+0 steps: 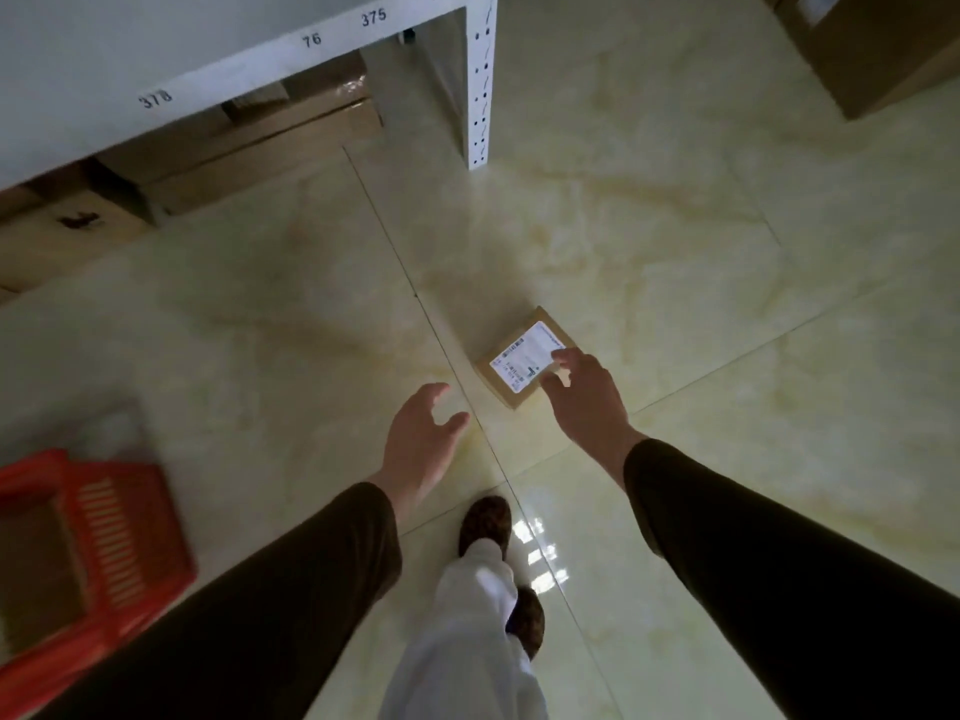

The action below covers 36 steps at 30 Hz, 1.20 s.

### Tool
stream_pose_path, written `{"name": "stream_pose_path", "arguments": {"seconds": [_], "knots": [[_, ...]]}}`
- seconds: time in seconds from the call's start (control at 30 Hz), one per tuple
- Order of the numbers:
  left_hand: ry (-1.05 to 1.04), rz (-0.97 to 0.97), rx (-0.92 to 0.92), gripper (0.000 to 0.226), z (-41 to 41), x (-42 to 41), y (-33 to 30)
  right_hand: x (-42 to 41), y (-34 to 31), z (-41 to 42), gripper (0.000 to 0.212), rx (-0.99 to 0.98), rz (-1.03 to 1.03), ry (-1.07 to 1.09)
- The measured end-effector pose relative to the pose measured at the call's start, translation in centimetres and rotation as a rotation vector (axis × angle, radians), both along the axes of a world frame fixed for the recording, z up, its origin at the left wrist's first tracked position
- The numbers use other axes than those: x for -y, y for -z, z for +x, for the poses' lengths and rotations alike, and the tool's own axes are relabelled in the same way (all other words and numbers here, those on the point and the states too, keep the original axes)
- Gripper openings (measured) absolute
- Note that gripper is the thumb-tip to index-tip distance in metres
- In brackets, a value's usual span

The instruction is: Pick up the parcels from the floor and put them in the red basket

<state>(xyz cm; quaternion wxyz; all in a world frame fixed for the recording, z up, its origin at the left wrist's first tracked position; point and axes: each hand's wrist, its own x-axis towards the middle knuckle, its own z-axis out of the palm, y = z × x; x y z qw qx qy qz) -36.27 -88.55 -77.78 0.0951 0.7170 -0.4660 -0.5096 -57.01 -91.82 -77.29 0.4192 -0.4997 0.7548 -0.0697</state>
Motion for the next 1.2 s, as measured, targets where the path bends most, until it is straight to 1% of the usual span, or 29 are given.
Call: {"name": "stream_pose_path", "arguments": {"seconds": [0.1, 0.2, 0.43, 0.5, 0.67, 0.73, 0.8, 0.9, 0.93, 1.03, 1.07, 1.13, 1.2], "knots": [[-0.11, 0.081, -0.007, 0.061, -1.8, 1.8, 2.7, 2.3, 2.3, -1.6, 0.05, -0.035, 0.034, -0.045], [-0.218, 0.142, -0.028, 0.068, -3.6, 3.4, 5.7, 4.5, 5.0, -3.1, 0.053, -0.031, 0.072, -0.068], [-0.373, 0.195, -0.073, 0.074, -8.0, 6.6, 13.2, 9.4, 13.3, -5.4, 0.061, -0.04, 0.17, -0.117], [-0.415, 0.218, -0.079, 0.07, -8.9, 7.2, 15.3, 10.5, 15.7, -5.3, 0.062, -0.026, 0.2, -0.139], [-0.513, 0.278, -0.113, 0.041, -10.0, 7.6, 19.9, 12.0, 20.6, -5.3, 0.066, -0.011, 0.312, -0.158], [-0.565, 0.305, -0.158, 0.036, -10.2, 7.5, 20.8, 12.0, 21.7, -5.4, 0.065, 0.006, 0.361, -0.14], [-0.627, 0.324, -0.208, 0.034, -10.4, 7.4, 21.3, 12.0, 22.3, -5.5, 0.063, 0.019, 0.369, -0.127], [-0.7, 0.312, -0.278, 0.037, -10.4, 7.3, 21.2, 12.0, 22.2, -5.3, 0.045, 0.007, 0.325, -0.136], [-0.712, 0.298, -0.29, 0.039, -10.2, 7.2, 20.8, 12.0, 21.9, -5.2, 0.043, 0.007, 0.307, -0.146], [-0.767, 0.219, -0.314, 0.046, -9.2, 6.8, 18.1, 11.9, 20.6, -4.8, 0.05, -0.001, 0.261, -0.181], [-0.792, 0.185, -0.314, 0.047, -8.7, 6.7, 16.7, 11.8, 19.9, -4.4, 0.05, 0.002, 0.245, -0.191], [-0.838, 0.106, -0.296, 0.05, -7.4, 6.3, 13.8, 11.4, 15.3, -2.4, 0.043, 0.017, 0.228, -0.21], [-0.852, 0.026, -0.249, 0.052, -5.6, 5.7, 10.6, 10.9, 11.5, -0.4, 0.042, 0.019, 0.196, -0.224]]}}
